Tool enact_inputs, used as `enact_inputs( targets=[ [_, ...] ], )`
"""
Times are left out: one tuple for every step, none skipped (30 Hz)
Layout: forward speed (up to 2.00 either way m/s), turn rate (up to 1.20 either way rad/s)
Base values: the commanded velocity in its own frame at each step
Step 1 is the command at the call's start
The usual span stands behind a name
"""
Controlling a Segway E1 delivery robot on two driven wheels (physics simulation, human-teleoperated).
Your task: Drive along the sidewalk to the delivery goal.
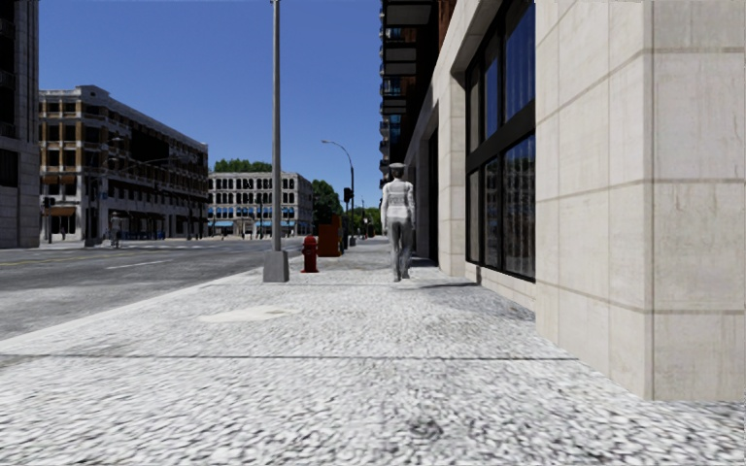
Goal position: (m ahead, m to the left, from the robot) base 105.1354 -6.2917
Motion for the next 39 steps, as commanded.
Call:
enact_inputs(
  targets=[
    [2.0, 0.0],
    [2.0, 0.0],
    [2.0, 0.0],
    [2.0, 0.0],
    [2.0, 0.0],
    [2.0, 0.0],
    [2.0, 0.0],
    [2.0, 0.0],
    [2.0, 0.0],
    [2.0, 0.0],
    [2.0, 0.0],
    [2.0, 0.0],
    [2.0, 0.0],
    [2.0, 0.0],
    [2.0, 0.0],
    [2.0, 0.0],
    [2.0, 0.0],
    [2.0, 0.0],
    [2.0, 0.0],
    [2.0, 0.0],
    [2.0, 0.0],
    [2.0, 0.0],
    [2.0, 0.04],
    [2.0, 0.04],
    [2.0, 0.14],
    [1.99, 0.16],
    [1.98, 0.17],
    [1.98, 0.17],
    [1.87, 0.03],
    [1.66, 0.0],
    [1.51, 0.0],
    [1.51, 0.0],
    [1.47, 0.0],
    [1.51, 0.0],
    [2.0, 0.0],
    [2.0, 0.0],
    [2.0, 0.0],
    [2.0, 0.0],
    [2.0, 0.0]
  ],
)
